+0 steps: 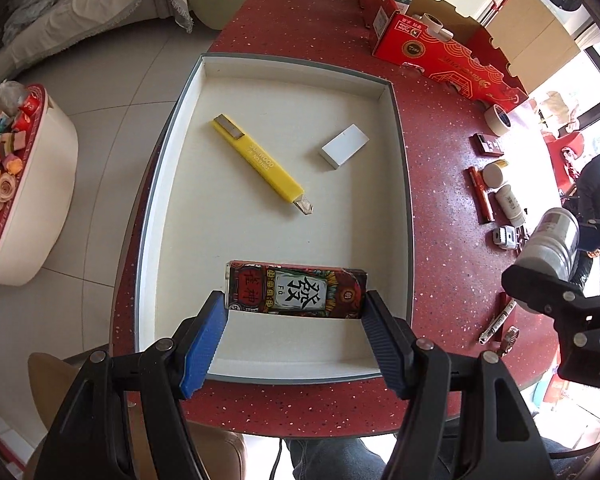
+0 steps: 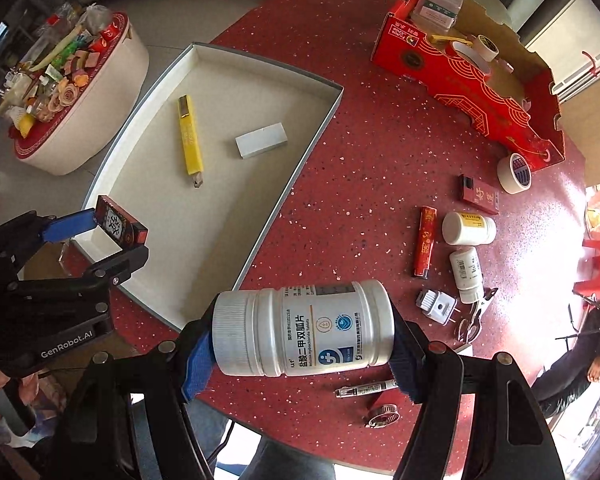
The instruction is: Organize rigid objects
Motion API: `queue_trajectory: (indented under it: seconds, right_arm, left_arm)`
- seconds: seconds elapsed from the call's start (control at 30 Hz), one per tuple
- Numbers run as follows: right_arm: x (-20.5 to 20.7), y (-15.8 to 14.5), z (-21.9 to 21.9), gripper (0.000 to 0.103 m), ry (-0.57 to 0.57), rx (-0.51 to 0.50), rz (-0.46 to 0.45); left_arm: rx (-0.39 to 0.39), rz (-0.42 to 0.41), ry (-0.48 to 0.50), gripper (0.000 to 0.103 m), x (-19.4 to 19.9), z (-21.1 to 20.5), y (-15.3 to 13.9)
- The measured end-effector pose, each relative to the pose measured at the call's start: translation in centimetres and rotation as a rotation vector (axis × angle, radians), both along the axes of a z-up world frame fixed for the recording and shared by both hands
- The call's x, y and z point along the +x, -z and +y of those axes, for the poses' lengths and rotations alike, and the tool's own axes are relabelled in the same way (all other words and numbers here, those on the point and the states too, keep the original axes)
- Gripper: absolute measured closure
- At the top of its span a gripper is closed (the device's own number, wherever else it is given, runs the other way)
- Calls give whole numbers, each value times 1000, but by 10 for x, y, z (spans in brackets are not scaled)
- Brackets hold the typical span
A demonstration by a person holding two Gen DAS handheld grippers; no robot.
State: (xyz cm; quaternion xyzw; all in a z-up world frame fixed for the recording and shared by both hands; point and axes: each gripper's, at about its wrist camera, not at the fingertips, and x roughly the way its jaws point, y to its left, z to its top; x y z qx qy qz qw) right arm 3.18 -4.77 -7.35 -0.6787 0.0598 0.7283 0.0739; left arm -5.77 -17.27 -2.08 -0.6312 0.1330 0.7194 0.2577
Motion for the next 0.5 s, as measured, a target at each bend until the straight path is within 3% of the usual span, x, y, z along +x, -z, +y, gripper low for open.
queue_trajectory:
  seconds: [0.5]
  right_arm:
    - [-6,6,-4,30,-3,-16,-11]
  left_arm:
    - [-11,-2,-14,31,-5,-5,1]
